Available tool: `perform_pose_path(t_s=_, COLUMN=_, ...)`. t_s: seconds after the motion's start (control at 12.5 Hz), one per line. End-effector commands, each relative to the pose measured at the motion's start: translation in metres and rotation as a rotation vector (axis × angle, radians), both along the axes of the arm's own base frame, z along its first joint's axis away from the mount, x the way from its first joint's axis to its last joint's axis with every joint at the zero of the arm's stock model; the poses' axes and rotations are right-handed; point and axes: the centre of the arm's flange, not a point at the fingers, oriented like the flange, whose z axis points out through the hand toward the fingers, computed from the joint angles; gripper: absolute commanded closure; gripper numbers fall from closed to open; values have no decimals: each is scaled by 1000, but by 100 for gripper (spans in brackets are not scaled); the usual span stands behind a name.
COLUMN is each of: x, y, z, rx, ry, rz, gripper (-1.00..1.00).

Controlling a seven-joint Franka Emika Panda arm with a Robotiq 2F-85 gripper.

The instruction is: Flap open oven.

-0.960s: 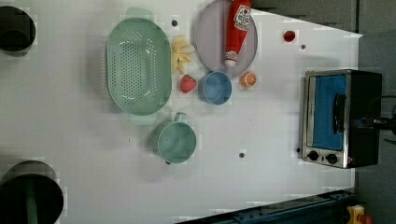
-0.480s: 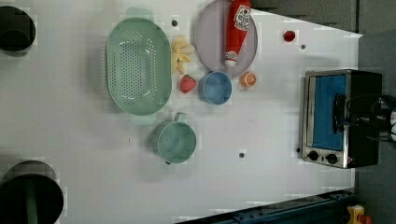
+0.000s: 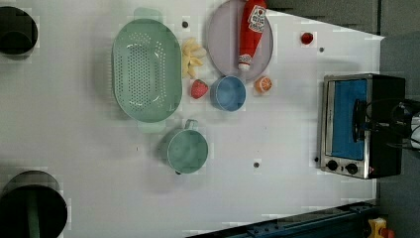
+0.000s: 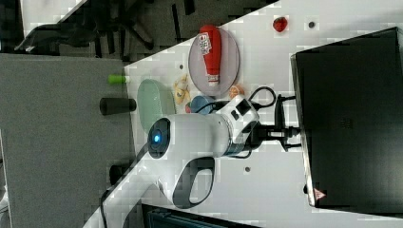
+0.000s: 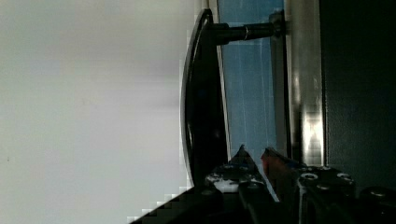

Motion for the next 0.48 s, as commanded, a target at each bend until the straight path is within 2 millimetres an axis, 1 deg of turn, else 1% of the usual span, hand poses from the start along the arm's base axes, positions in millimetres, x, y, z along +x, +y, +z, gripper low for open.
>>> perform_pose_path(t_s=0.08, x=24, y=52, z=-9, rx=-24, ry=28, rz=144, gripper=65)
perform_pose_path(t_s=0.48, x=32, y=116, z=-34, rx=-165, ry=74, rz=112, gripper=65)
